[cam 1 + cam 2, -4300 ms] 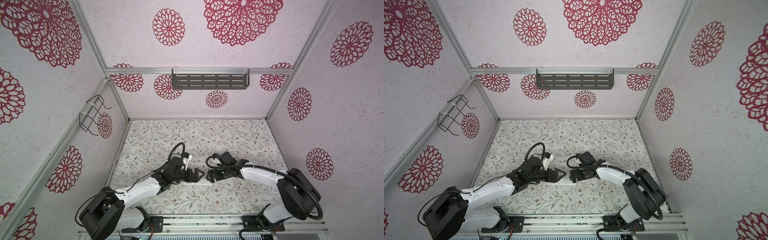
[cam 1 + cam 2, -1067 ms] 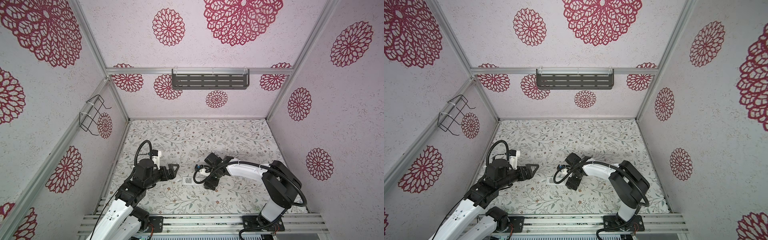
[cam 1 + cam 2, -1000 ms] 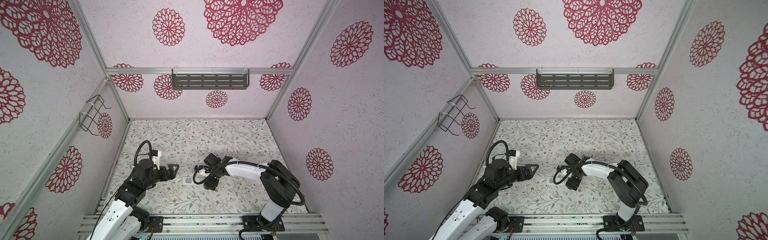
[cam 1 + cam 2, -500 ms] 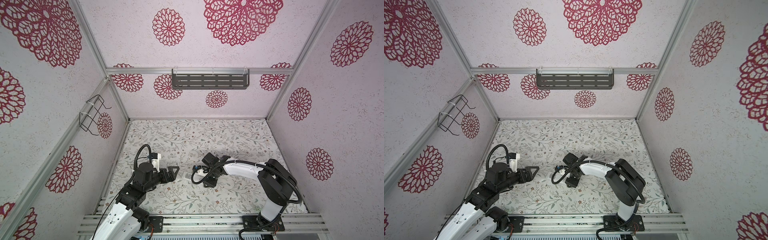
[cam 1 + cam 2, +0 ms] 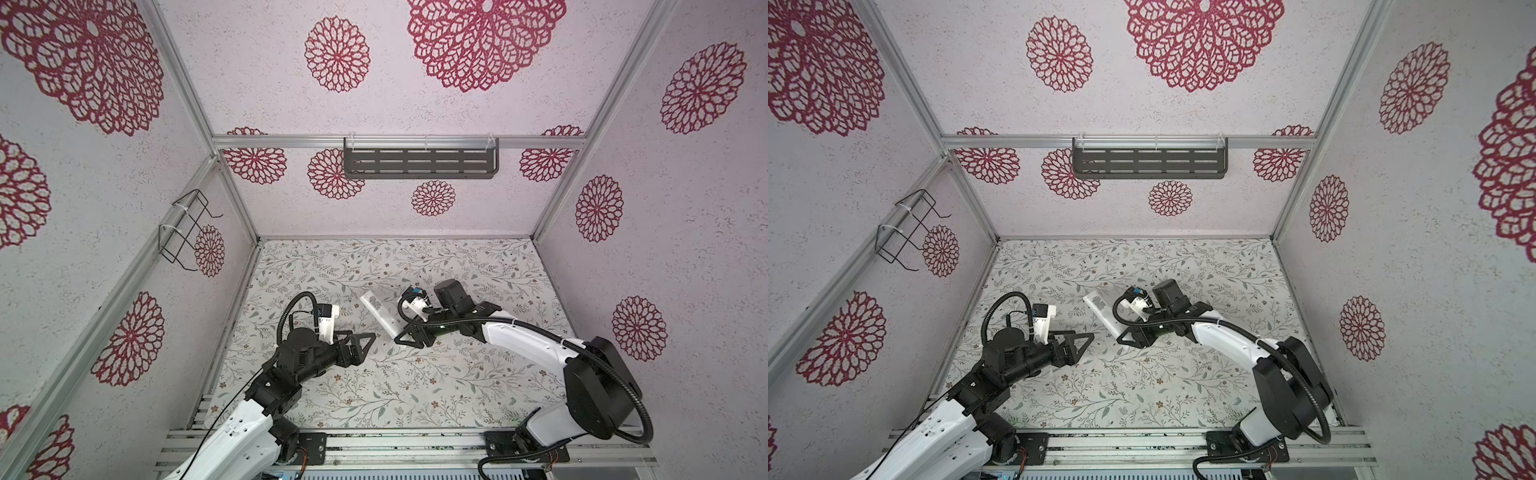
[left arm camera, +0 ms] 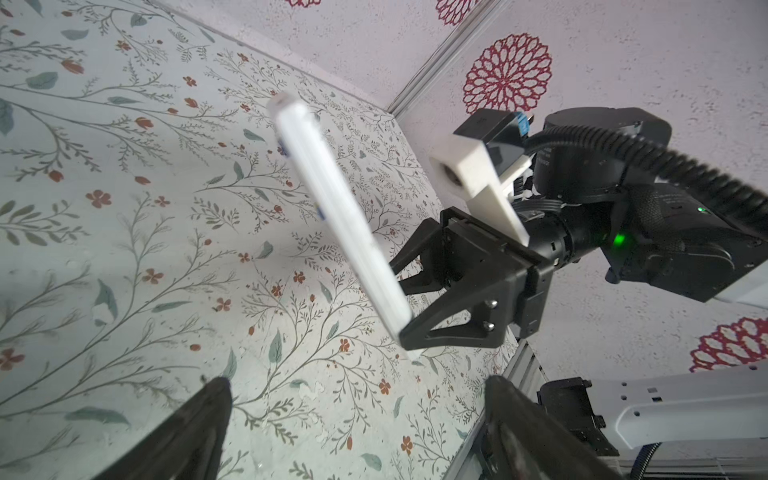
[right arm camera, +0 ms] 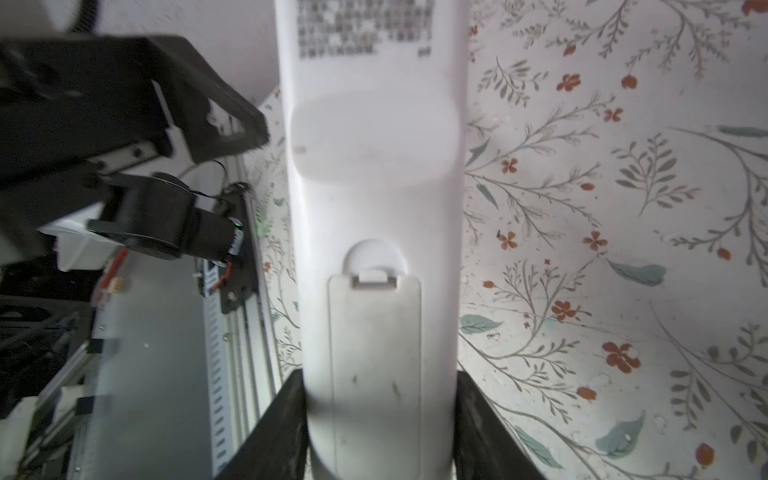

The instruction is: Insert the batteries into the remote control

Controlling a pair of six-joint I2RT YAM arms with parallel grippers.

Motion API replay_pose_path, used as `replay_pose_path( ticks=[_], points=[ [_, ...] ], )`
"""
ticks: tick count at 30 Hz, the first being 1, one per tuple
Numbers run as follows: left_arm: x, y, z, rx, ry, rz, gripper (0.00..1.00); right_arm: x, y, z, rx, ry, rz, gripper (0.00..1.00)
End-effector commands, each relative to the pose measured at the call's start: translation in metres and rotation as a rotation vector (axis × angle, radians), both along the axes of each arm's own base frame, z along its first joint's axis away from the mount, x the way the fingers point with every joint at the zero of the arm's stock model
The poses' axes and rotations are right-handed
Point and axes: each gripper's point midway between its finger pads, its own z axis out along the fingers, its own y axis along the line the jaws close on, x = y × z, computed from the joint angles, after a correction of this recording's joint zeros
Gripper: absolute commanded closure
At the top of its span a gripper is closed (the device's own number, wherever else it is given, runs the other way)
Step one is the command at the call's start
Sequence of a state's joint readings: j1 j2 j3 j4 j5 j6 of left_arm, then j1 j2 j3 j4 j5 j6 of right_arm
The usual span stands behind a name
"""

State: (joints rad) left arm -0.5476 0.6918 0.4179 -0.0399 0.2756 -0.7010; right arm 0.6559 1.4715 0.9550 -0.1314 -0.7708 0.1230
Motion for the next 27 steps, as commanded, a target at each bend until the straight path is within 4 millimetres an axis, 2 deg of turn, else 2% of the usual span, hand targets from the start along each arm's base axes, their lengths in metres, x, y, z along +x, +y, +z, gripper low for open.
replay_pose_path(
  ticks=[1, 5, 9, 13, 16, 17, 21, 23, 27],
  points=[
    [0.004, -0.017, 0.029, -0.065, -0.127, -0.075, 0.03, -0.019, 0.015, 0.062, 0.243, 0.073, 0.084, 0.69],
    [0.002, -0.042, 0.051, -0.107, -0.193, -0.207, 0.03, -0.031, 0.014, 0.091, 0.378, 0.11, 0.112, 0.7],
    [0.013, -0.05, 0.069, -0.146, -0.248, -0.214, 0.03, -0.045, 0.011, 0.116, 0.484, 0.118, 0.152, 0.71],
    [0.011, -0.055, 0.091, -0.219, -0.325, -0.245, 0.02, -0.055, 0.009, 0.122, 0.505, 0.115, 0.165, 0.71],
    [0.009, -0.063, 0.099, -0.272, -0.345, -0.295, 0.0, -0.059, 0.01, 0.124, 0.514, 0.118, 0.171, 0.71],
    [0.009, -0.066, 0.102, -0.289, -0.348, -0.309, 0.02, -0.06, 0.01, 0.123, 0.516, 0.121, 0.173, 0.71],
    [0.011, -0.067, 0.112, -0.328, -0.378, -0.318, 0.19, -0.06, 0.01, 0.12, 0.511, 0.126, 0.17, 0.71],
    [0.012, -0.068, 0.114, -0.321, -0.377, -0.323, 0.36, -0.059, 0.01, 0.117, 0.504, 0.126, 0.16, 0.71],
    [0.014, -0.068, 0.106, -0.29, -0.355, -0.31, 0.61, -0.054, 0.011, 0.11, 0.478, 0.118, 0.142, 0.68]
  ],
)
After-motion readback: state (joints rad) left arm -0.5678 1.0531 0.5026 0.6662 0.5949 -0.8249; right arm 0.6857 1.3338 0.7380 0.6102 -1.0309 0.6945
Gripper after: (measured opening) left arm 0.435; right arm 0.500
